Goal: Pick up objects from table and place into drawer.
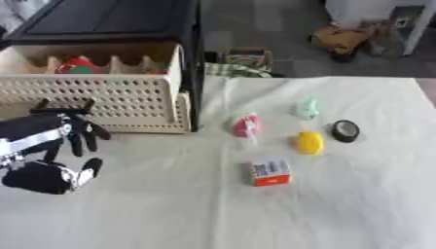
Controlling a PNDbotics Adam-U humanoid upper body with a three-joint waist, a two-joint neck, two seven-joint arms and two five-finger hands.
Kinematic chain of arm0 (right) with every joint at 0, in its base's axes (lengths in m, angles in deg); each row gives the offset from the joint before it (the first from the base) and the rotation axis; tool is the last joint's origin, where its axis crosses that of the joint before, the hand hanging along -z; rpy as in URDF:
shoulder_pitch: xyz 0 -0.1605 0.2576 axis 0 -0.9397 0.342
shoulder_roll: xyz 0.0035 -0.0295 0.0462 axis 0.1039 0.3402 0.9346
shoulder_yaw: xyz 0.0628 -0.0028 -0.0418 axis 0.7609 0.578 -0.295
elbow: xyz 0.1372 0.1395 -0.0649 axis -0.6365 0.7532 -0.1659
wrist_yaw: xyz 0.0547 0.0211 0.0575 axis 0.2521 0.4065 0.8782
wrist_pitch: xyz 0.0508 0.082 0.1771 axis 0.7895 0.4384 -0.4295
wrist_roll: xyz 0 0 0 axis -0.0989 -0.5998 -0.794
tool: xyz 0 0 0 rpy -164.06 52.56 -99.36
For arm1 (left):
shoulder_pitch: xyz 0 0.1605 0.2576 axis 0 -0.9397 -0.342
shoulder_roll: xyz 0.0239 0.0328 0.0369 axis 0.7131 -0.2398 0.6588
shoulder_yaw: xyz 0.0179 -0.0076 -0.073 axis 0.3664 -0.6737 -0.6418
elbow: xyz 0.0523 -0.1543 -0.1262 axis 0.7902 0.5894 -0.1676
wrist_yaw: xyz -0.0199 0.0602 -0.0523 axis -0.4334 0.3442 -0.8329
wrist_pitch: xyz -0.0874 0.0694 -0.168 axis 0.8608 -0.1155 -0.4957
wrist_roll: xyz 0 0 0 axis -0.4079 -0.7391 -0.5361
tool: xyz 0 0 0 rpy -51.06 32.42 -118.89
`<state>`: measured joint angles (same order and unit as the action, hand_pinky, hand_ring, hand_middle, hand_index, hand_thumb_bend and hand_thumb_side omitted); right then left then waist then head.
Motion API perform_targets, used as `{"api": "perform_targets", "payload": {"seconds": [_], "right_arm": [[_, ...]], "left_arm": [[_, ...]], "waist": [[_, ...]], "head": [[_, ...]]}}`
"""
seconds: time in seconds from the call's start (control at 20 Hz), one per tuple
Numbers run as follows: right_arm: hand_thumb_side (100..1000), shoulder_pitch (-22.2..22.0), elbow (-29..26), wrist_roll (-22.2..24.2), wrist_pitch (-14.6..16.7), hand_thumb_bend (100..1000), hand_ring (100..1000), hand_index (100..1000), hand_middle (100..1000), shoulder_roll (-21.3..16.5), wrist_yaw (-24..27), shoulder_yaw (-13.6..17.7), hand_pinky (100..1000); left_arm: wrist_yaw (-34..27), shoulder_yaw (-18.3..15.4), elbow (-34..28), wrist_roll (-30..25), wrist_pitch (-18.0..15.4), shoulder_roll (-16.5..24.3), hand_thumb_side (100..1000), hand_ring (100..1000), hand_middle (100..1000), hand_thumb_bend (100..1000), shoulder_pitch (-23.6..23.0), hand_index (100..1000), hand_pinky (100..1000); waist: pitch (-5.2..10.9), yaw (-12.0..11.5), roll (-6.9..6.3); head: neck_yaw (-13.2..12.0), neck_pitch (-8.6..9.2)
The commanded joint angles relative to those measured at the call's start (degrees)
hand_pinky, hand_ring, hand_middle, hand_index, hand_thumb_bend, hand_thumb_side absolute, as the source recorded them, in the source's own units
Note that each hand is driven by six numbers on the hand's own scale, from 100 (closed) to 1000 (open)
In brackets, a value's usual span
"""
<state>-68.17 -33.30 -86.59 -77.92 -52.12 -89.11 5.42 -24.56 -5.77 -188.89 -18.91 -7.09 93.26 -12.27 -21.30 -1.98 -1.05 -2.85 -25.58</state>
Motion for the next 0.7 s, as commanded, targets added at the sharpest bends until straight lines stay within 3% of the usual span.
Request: {"api": "perform_targets", "payload": {"seconds": [0.05,0.3,0.7], "right_arm": [[764,0.6,-0.9,0.4,0.2,438,672,758,563,-1.0,0.3,0.5,733],[759,0.7,-0.9,0.5,0.2,439,672,756,560,-0.9,0.6,0.6,734],[758,0.7,-0.9,0.3,0.3,439,672,756,560,-0.7,0.7,0.8,734]], "left_arm": [[1.0,-1.0,1.5,0.6,0.3,0.7,408,605,628,105,3.0,863,344],[2.4,-0.1,5.1,0.2,-0.2,-0.7,408,575,605,105,5.2,850,322],[3.1,0.6,5.6,-3.8,-0.8,-0.8,408,575,603,105,4.9,849,322]], "waist": [[0.96,0.1,-0.15],[0.78,0.4,-0.12],[0.90,0.3,0.01]], "head": [[-0.1,0.72],[-0.4,0.89],[-0.6,0.97]]}}
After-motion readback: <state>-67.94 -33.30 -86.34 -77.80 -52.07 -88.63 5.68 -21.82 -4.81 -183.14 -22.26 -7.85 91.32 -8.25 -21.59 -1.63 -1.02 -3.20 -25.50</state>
